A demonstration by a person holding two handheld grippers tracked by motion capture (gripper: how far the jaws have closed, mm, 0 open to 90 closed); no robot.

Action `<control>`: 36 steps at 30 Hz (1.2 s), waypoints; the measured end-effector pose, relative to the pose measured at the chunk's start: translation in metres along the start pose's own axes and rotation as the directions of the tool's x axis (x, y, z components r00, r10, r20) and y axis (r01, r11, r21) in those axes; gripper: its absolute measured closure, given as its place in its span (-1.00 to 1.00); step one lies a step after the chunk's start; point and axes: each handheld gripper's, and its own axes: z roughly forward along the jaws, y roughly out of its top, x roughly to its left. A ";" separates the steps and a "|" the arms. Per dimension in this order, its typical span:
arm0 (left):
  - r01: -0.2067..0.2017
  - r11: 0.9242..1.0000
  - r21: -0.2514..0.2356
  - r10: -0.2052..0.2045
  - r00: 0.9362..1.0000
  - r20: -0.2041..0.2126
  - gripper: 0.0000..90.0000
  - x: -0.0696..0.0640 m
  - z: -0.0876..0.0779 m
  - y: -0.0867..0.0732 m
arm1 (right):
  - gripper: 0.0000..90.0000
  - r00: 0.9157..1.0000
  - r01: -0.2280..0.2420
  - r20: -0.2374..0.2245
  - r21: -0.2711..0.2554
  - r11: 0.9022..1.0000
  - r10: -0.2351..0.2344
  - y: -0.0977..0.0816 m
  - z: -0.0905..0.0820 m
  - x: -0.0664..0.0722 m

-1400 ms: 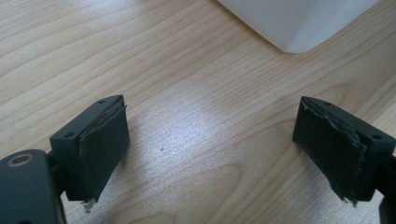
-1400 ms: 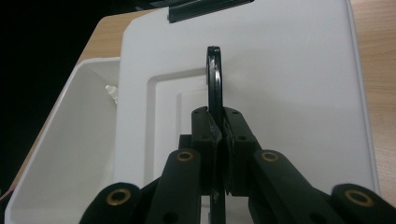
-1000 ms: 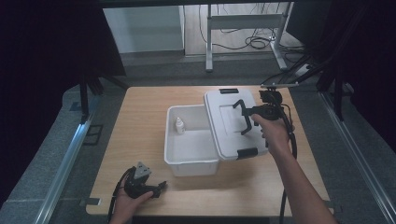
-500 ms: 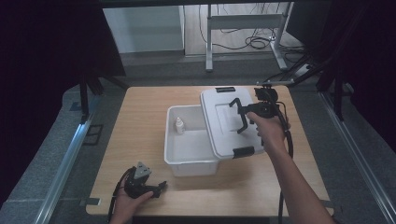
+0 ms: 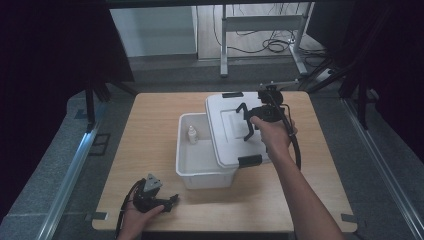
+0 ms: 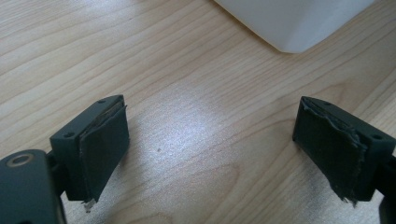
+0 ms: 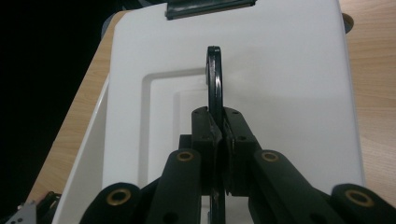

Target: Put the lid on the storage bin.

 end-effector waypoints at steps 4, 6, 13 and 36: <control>0.000 1.000 0.000 0.000 1.000 0.000 -0.77 0.000 0.000 0.000 | 0.90 1.000 -0.004 0.006 0.012 1.000 0.004 0.002 0.010 0.012; -0.001 1.000 0.001 0.001 1.000 0.000 -0.77 0.000 0.000 0.000 | 0.90 1.000 -0.011 0.003 0.016 1.000 0.011 0.002 0.011 0.014; -0.001 1.000 0.000 0.001 1.000 0.001 -0.77 0.000 0.000 0.000 | 0.90 0.999 -0.035 -0.011 0.014 0.999 0.035 0.001 0.022 0.026; -0.005 1.000 0.000 0.005 1.000 0.000 -0.76 0.000 0.000 0.000 | 0.90 0.991 -0.111 -0.073 0.031 0.993 0.113 -0.008 0.049 0.069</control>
